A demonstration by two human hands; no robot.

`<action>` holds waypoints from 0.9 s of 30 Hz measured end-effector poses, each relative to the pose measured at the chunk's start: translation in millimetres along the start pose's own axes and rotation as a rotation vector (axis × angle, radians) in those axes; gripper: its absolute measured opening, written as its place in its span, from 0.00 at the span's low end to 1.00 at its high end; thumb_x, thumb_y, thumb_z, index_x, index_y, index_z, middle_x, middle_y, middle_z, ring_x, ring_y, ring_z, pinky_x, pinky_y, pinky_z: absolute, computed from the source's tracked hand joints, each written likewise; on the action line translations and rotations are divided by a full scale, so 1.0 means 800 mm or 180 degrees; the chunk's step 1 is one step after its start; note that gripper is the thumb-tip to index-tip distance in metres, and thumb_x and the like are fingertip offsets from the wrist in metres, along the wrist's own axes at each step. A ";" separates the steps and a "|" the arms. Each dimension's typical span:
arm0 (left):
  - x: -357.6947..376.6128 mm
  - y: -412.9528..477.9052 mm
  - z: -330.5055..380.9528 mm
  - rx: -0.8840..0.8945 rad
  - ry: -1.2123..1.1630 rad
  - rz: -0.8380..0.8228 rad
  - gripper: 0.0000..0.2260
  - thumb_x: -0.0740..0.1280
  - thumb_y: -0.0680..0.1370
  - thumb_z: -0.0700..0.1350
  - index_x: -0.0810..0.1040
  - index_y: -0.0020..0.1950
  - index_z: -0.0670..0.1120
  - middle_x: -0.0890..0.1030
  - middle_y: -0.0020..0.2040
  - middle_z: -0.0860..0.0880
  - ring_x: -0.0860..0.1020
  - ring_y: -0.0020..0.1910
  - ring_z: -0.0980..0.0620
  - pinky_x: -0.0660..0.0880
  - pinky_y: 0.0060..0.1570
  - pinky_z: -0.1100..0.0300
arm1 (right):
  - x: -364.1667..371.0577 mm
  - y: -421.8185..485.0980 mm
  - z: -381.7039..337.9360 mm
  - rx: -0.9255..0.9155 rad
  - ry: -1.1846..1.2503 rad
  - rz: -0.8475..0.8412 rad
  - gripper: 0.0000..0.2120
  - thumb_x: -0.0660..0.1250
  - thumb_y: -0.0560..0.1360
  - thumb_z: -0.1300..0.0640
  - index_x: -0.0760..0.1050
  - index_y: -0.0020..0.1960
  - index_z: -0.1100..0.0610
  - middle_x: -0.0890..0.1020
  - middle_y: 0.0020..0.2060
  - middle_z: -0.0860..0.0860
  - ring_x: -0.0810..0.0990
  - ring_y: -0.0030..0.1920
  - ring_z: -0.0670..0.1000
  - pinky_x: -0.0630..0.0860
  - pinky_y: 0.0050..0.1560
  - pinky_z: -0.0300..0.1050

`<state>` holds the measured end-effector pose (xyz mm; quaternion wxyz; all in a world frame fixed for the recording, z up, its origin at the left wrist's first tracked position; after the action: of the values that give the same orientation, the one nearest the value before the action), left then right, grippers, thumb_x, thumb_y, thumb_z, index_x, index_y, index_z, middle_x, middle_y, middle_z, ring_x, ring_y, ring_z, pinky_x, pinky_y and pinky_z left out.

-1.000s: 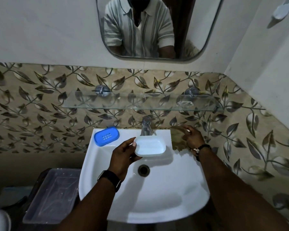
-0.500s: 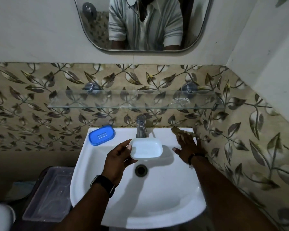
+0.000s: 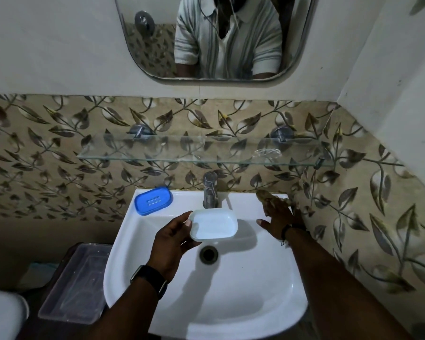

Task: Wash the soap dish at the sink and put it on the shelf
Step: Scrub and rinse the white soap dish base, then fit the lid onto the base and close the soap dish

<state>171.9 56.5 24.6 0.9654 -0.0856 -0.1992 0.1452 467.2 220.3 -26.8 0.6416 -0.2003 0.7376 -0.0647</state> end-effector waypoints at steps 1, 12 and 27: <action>-0.001 -0.001 0.000 -0.0001 -0.0004 0.0018 0.13 0.66 0.80 0.42 0.81 0.64 0.46 0.84 0.59 0.44 0.83 0.56 0.44 0.81 0.47 0.53 | 0.000 0.000 0.000 -0.0017 -0.0009 -0.0015 0.39 0.54 0.79 0.34 0.38 0.80 0.47 0.38 0.80 0.50 0.36 0.80 0.52 0.43 0.78 0.60; -0.007 -0.015 0.017 0.0041 -0.0213 0.0177 0.11 0.68 0.79 0.42 0.82 0.61 0.46 0.86 0.54 0.45 0.84 0.50 0.47 0.82 0.45 0.54 | -0.051 -0.084 -0.044 -0.0790 -0.0365 0.2415 0.24 0.58 0.80 0.48 0.69 0.74 0.54 0.73 0.72 0.53 0.71 0.72 0.54 0.63 0.72 0.57; -0.041 -0.043 0.074 0.0407 -0.0315 0.0355 0.13 0.67 0.80 0.42 0.80 0.64 0.44 0.85 0.55 0.45 0.84 0.49 0.49 0.81 0.45 0.55 | -0.123 -0.208 -0.287 -0.2970 0.0186 0.3426 0.11 0.65 0.79 0.60 0.81 0.57 0.63 0.83 0.50 0.60 0.80 0.49 0.62 0.77 0.54 0.55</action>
<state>127.2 20.3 74.4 0.9483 -0.0275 -0.2319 0.2151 288.7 68.8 160.7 0.4119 -0.0603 0.7017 0.5782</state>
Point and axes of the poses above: each hand's wrist, its own y-axis towards the middle knuckle, its own x-axis out of the palm, z = x × y, the point moved 8 cm from there along y, towards the middle knuckle
